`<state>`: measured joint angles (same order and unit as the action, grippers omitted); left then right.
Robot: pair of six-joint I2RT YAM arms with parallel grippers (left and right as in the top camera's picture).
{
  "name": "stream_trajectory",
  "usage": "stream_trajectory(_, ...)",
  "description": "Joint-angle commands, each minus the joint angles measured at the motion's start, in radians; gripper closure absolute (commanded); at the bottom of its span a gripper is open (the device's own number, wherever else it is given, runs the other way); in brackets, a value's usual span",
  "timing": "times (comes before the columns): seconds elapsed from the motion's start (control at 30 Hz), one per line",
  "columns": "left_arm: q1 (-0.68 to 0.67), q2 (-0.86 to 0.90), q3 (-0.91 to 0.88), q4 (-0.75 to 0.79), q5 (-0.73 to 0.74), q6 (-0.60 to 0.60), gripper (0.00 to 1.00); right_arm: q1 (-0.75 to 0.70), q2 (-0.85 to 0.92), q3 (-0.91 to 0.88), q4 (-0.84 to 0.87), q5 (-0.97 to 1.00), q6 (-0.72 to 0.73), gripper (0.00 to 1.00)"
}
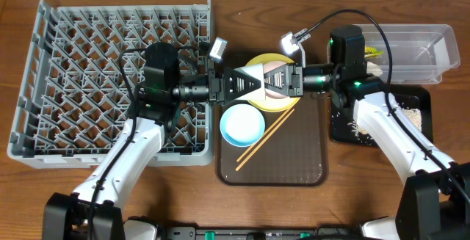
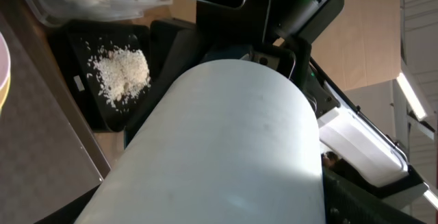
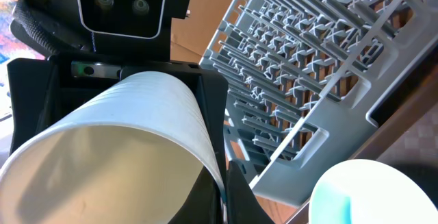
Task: Sort waste into correct bins and load items into the dishwasher rack
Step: 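Lower the white cup into the dish rack with the left gripper and release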
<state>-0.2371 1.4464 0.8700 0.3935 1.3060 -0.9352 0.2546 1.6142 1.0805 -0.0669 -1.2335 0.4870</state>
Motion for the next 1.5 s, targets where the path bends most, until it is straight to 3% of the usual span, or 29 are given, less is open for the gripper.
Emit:
stream_trajectory(0.0, 0.001, -0.002, 0.016, 0.006, -0.063, 0.026, 0.19, 0.014, 0.005, 0.005, -0.004, -0.021, -0.005, 0.99)
stream_trajectory(0.2, 0.001, -0.002, 0.016, 0.005, -0.085, 0.058, 0.25, 0.014, 0.005, 0.005, -0.004, -0.021, -0.005, 0.98)
stream_trajectory(0.6, 0.047, -0.002, 0.016, 0.005, -0.152, 0.154, 0.32, 0.014, 0.005, 0.005, -0.020, -0.019, -0.014, 0.78)
stream_trajectory(0.87, 0.165, -0.003, 0.016, -0.002, -0.152, 0.206, 0.38, 0.014, 0.005, 0.005, -0.243, 0.192, -0.088, 0.77)
stream_trajectory(1.17, 0.299, -0.014, 0.016, -0.153, -0.206, 0.378, 0.39, -0.003, 0.003, 0.005, -0.412, 0.381, -0.199, 0.79)
stream_trajectory(1.47, 0.401, -0.101, 0.025, -0.398, -0.421, 0.533, 0.39, -0.008, -0.003, 0.020, -0.531, 0.550, -0.286, 0.79)
